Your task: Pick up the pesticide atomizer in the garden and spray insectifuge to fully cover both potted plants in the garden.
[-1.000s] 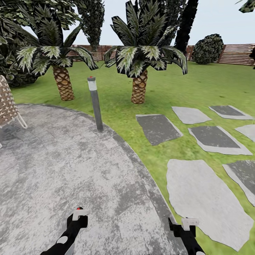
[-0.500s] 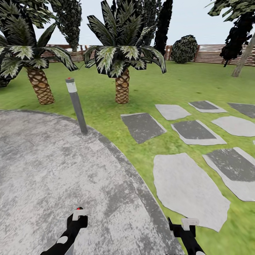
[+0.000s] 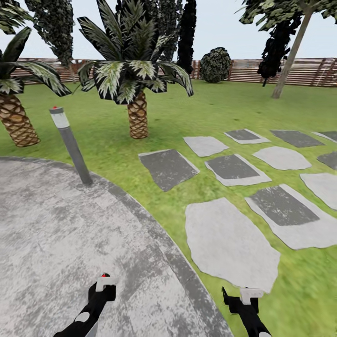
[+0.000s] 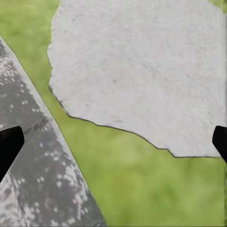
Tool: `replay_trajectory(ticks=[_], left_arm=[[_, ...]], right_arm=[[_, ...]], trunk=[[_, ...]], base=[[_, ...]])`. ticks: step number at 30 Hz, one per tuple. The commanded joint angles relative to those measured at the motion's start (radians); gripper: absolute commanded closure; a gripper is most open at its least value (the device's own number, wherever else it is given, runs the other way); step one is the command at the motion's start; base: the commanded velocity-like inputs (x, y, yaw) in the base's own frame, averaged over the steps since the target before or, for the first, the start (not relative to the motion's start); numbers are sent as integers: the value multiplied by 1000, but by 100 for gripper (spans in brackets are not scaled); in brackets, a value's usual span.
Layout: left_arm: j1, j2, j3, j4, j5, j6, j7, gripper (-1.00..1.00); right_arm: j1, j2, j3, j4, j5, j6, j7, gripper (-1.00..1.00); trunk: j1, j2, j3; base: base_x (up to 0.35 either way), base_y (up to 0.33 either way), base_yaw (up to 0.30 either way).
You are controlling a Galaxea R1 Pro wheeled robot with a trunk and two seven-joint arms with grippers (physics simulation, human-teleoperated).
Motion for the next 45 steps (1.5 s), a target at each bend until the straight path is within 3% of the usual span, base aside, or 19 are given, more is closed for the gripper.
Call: replay_trajectory(ticks=[1,22,45], left_arm=[[0,0,2,0,-1,-3,-1,100],[0,0,2,0,1,-3,-1,100],[0,-2,3,0,2,-3,-1,100]], right_arm=[[-1,0,-1,1,0,-3,0,-100],[-1,-1,2,6,-1,-2,1,-100],[-1,-1,1,35,-2,-2,1,-100]], trunk=[[0,0,-1],[0,0,-1],[0,0,-1]], base=[[320,0,-298],[336,0,-83],[338,0,-277]])
